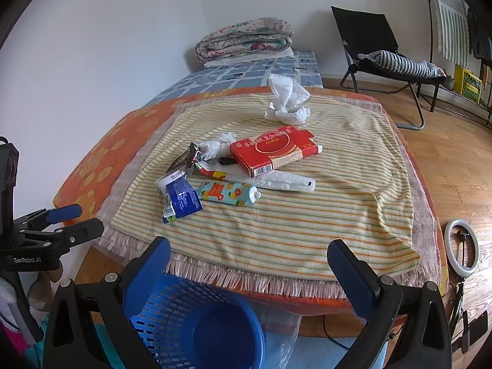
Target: Collect trash
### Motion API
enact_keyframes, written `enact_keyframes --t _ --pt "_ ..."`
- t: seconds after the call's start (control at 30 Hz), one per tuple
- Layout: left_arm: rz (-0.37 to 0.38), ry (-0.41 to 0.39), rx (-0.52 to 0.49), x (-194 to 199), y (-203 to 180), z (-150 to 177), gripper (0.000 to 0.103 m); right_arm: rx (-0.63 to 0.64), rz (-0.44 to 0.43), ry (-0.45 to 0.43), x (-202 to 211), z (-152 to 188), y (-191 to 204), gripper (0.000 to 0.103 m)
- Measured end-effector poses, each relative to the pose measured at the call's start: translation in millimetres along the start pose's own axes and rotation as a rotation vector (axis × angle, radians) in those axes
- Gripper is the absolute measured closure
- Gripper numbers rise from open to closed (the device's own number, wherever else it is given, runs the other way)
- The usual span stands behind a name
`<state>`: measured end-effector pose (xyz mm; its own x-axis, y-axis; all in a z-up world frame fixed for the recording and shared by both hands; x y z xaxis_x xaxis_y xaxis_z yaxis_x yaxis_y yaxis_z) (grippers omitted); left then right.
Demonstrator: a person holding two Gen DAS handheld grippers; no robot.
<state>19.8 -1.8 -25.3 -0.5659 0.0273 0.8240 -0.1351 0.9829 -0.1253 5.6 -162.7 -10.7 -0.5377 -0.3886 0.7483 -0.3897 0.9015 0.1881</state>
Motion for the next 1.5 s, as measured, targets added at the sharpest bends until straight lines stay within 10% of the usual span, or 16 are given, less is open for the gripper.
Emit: enact_keyframes --t 1.5 --pt "0.004 0.006 0.002 -0.2 1.3 1.0 0.002 -0.018 -0.014 0.021 -3.8 3.5 -0.7 0.000"
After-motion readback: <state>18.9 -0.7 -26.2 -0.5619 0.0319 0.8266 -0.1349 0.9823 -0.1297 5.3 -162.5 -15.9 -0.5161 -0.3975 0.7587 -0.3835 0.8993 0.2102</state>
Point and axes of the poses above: each gripper's, at about its wrist camera, not at the fingertips, and x roughly against the way its jaws point, y to its left, z to its underside, the point moved 3 cm from there along -x, roughly the way its jaws point, and after that the axes turned 3 degrees about y, right-handed, at the moved point
